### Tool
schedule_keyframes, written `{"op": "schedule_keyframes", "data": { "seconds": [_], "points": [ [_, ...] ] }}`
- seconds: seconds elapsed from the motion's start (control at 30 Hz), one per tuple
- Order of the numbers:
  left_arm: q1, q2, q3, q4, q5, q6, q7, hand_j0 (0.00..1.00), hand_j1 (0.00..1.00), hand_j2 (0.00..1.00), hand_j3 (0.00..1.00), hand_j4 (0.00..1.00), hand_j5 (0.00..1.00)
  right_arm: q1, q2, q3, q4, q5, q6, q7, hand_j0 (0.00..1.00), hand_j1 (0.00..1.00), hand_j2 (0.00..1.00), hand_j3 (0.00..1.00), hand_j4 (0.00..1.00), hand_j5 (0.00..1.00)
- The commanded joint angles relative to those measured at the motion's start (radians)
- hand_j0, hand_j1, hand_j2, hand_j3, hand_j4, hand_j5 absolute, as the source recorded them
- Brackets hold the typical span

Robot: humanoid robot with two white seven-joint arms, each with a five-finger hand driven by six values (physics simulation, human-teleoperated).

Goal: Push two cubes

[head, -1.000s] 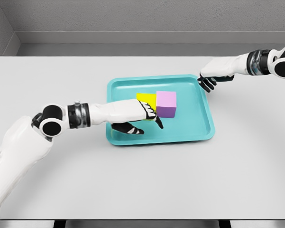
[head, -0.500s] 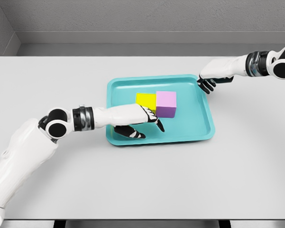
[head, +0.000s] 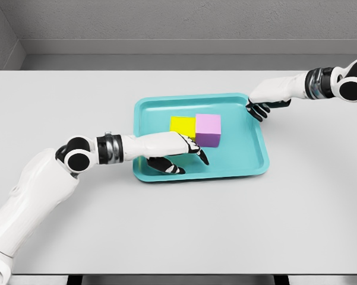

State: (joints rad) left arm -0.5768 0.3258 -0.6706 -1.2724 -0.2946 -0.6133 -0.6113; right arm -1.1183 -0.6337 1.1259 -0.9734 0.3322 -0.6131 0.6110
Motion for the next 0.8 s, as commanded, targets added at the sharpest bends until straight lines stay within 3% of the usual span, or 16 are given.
{"op": "schedule_keyframes", "data": {
  "seconds": [0.0,0.77],
  "points": [
    [0.0,0.001,0.0,-0.001,0.008,0.002,0.0,0.71,0.71,0.71,0.71,0.71,0.71,0.0,-0.003,0.0,0.001,-0.004,0.002,0.0,0.14,0.14,0.14,0.14,0.14,0.14],
    [-0.009,0.004,0.003,0.022,0.008,0.002,0.0,0.71,0.71,0.71,0.71,0.71,0.71,-0.006,-0.011,0.023,-0.057,-0.002,0.002,0.0,0.14,0.14,0.14,0.14,0.14,0.14]
  ]
}}
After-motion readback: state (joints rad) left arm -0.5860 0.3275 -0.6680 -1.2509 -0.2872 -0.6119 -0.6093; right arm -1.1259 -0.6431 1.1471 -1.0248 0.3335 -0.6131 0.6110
